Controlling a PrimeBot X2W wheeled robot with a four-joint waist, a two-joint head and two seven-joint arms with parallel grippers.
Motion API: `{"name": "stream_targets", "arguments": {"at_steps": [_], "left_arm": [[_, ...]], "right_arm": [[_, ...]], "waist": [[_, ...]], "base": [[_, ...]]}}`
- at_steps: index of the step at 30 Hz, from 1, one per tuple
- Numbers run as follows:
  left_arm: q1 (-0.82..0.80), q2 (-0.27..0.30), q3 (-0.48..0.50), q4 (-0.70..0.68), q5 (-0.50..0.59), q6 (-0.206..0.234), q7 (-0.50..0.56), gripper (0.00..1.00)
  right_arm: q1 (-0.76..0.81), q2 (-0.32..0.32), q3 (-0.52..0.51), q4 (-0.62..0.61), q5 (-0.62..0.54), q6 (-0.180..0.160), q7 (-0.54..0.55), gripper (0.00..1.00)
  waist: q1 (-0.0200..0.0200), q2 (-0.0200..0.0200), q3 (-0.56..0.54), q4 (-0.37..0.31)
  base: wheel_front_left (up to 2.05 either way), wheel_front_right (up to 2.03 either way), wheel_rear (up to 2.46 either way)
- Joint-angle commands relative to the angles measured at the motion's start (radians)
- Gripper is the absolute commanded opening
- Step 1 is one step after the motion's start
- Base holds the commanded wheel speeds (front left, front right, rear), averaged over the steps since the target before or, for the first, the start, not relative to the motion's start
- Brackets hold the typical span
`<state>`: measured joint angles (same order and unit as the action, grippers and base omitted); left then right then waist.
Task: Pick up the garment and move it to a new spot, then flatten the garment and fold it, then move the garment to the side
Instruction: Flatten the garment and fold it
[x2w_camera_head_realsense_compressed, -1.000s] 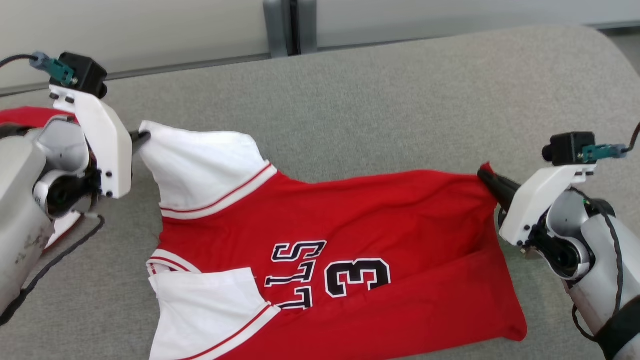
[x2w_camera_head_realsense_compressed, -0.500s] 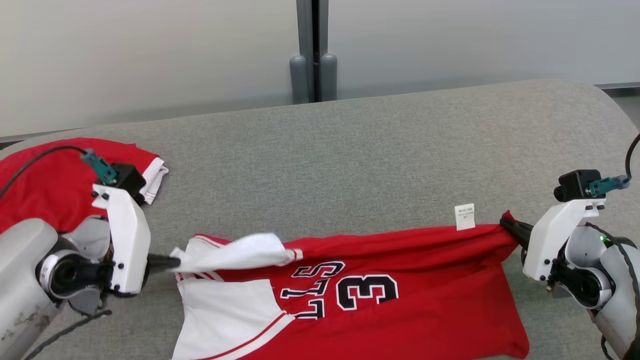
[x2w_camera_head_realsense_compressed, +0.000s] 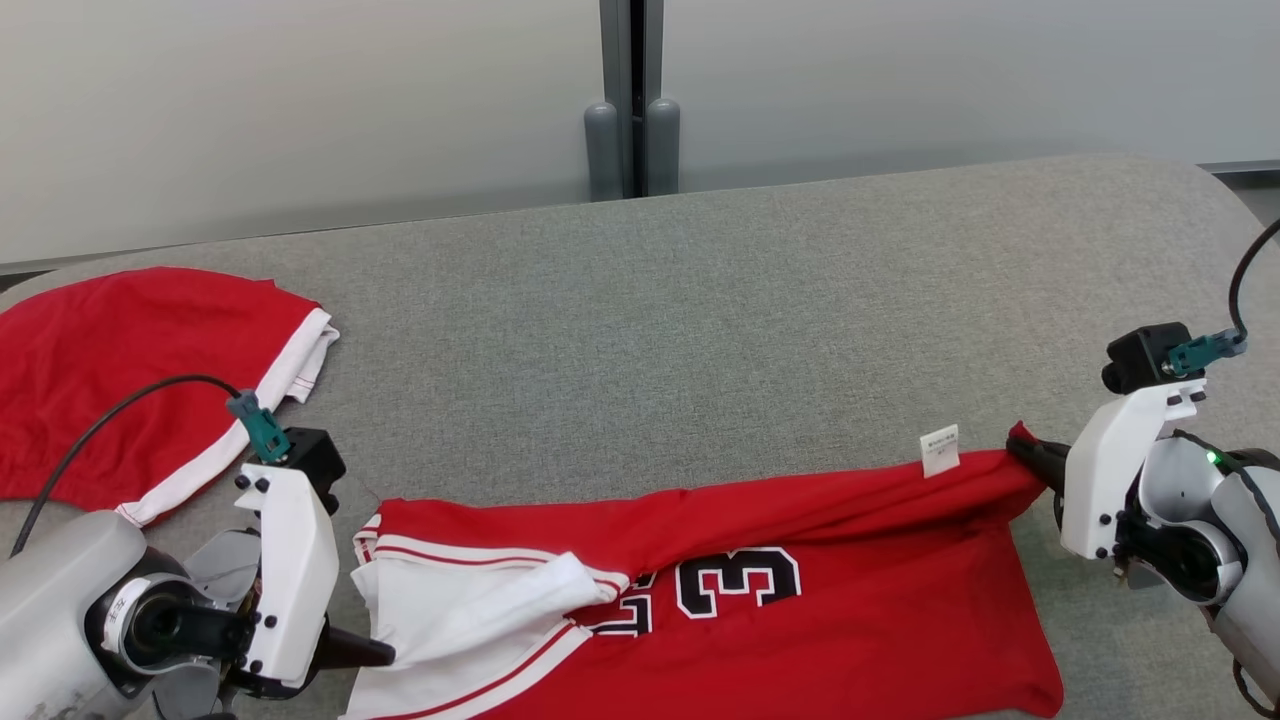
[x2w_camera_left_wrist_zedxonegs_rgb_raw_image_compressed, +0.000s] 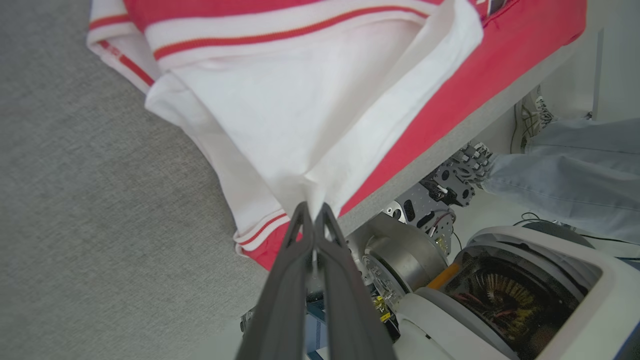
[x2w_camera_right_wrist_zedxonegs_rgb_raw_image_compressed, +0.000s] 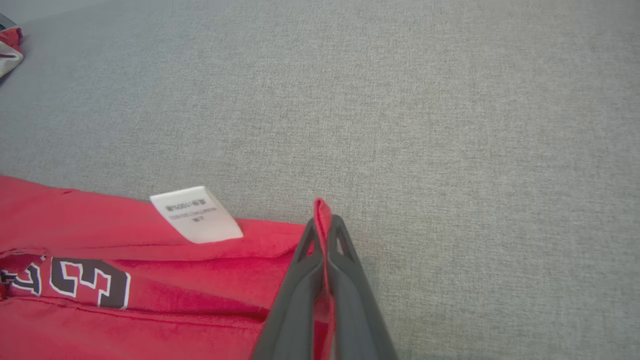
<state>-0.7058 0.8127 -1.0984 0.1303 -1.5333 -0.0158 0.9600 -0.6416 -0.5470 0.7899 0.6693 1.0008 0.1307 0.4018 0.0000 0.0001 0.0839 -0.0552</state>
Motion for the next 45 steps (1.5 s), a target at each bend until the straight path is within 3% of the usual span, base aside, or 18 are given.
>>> {"name": "stream_targets", "arguments": {"at_steps": [1, 15, 16, 17, 18, 19, 20, 21, 29, 34, 40, 45], "left_arm": [[0.014, 0.012, -0.002, -0.011, -0.006, 0.011, 0.004, 0.0], [0.075, 0.005, -0.031, -0.027, -0.02, 0.036, 0.011, 0.0], [0.074, 0.004, -0.032, -0.023, -0.019, 0.034, 0.01, 0.0], [0.076, 0.002, -0.032, -0.018, -0.017, 0.034, 0.007, 0.0], [0.08, -0.001, -0.034, -0.01, -0.014, 0.033, 0.006, 0.0], [0.086, -0.004, -0.037, -0.004, -0.014, 0.031, 0.004, 0.15], [0.091, -0.006, -0.039, 0.003, -0.013, 0.031, 0.003, 0.8], [0.093, -0.008, -0.044, 0.009, -0.01, 0.029, 0.005, 1.0], [0.084, -0.018, -0.038, 0.039, 0.007, 0.015, -0.018, 1.0], [0.059, -0.01, 0.002, 0.03, 0.037, -0.009, -0.101, 1.0], [0.058, 0.017, 0.099, -0.013, 0.185, -0.034, -0.422, 1.0], [0.129, 0.043, 0.179, -0.033, 0.313, 0.059, -0.741, 1.0]], "right_arm": [[-0.009, -0.019, 0.024, -0.016, 0.016, 0.0, 0.014, 0.0], [0.004, -0.114, 0.208, -0.109, 0.122, 0.0, 0.107, 0.01], [0.003, -0.116, 0.215, -0.11, 0.127, 0.0, 0.108, 0.11], [0.001, -0.119, 0.225, -0.109, 0.13, 0.0, 0.11, 0.33], [-0.001, -0.12, 0.235, -0.107, 0.132, 0.0, 0.11, 0.73], [-0.001, -0.12, 0.244, -0.104, 0.136, 0.0, 0.116, 1.0], [-0.001, -0.121, 0.252, -0.1, 0.139, 0.0, 0.119, 1.0], [-0.003, -0.121, 0.259, -0.099, 0.143, 0.0, 0.12, 1.0], [-0.02, -0.137, 0.301, -0.116, 0.16, 0.0, 0.091, 1.0], [-0.019, -0.164, 0.25, -0.154, 0.212, 0.0, -0.009, 1.0], [0.03, -0.178, 0.097, -0.175, 0.277, 0.0, -0.269, 1.0], [0.102, -0.161, -0.014, -0.133, 0.241, 0.0, -0.519, 1.0]], "waist": [[0.0, -0.0001, 0.0, -0.001], [0.0, -0.0001, 0.007, -0.008], [0.0, -0.0001, 0.008, -0.009], [0.0, -0.0001, 0.008, -0.01], [0.0, -0.0001, 0.007, -0.01], [0.0, -0.0001, 0.006, -0.011], [0.0, -0.0001, 0.006, -0.012], [0.0, -0.0001, 0.004, -0.013], [0.0, -0.0001, -0.015, -0.008], [0.0, -0.0001, -0.036, 0.003], [0.0, -0.0001, -0.062, 0.018], [0.0, -0.0001, -0.081, 0.031]], "base": [[0.0, 0.0, 0.0], [0.0, 0.0, 0.0], [0.0, 0.0, 0.0], [0.0, 0.0, 0.0], [0.0, 0.0, 0.0], [0.0, 0.0, 0.0], [0.0, 0.0, 0.0], [0.0, 0.0, 0.0], [0.0, 0.0, 0.0], [0.0, 0.0, 0.0], [0.0, 0.0, 0.0], [0.0, 0.0, 0.0]]}}
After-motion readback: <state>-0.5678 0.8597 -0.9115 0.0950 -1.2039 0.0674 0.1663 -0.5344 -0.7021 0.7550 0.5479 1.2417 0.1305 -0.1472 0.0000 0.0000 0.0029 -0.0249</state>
